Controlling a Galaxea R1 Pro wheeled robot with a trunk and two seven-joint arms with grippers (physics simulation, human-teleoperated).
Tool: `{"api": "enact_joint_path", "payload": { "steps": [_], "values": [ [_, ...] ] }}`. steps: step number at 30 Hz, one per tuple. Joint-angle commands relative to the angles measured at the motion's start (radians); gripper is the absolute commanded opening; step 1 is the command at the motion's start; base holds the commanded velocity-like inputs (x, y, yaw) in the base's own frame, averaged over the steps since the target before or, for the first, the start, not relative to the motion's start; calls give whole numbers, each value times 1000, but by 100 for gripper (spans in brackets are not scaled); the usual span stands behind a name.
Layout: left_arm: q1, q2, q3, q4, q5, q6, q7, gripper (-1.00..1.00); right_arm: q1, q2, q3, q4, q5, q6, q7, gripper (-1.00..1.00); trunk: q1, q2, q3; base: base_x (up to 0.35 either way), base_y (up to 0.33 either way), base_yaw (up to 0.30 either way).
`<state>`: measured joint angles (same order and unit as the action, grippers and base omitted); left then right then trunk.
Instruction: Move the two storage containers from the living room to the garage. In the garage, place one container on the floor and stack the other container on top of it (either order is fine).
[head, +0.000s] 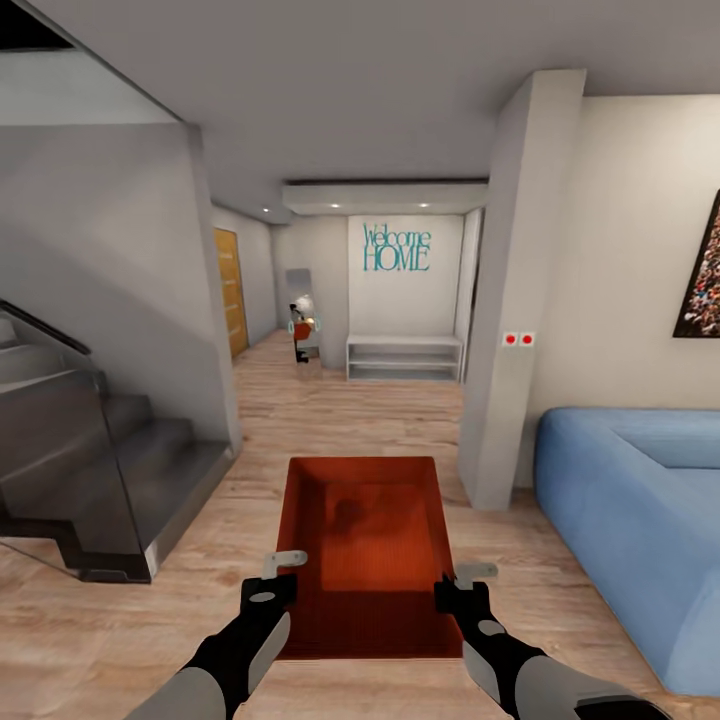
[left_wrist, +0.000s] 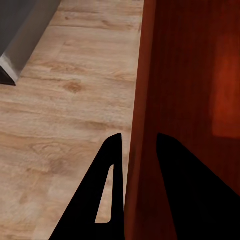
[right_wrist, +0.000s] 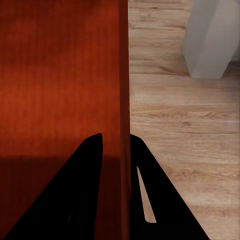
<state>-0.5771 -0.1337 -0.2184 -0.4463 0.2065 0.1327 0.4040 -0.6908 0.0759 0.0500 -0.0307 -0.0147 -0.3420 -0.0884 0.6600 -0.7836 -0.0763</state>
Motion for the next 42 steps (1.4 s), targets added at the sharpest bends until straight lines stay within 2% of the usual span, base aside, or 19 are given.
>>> {"api": "enact_joint_path", "payload": {
  "steps": [1,42],
  "values": [
    [-1,0,-2,-6,-4,4,8,-100,-1,4,1,3,1,-2,1,-100,1,-1,-2,321,0,0],
    [-1,1,-2,-8,-4,4,8,-100,-1,4,1,3,1,-2,2,-100,1,-1,-2,321,0,0]
  ]
}}
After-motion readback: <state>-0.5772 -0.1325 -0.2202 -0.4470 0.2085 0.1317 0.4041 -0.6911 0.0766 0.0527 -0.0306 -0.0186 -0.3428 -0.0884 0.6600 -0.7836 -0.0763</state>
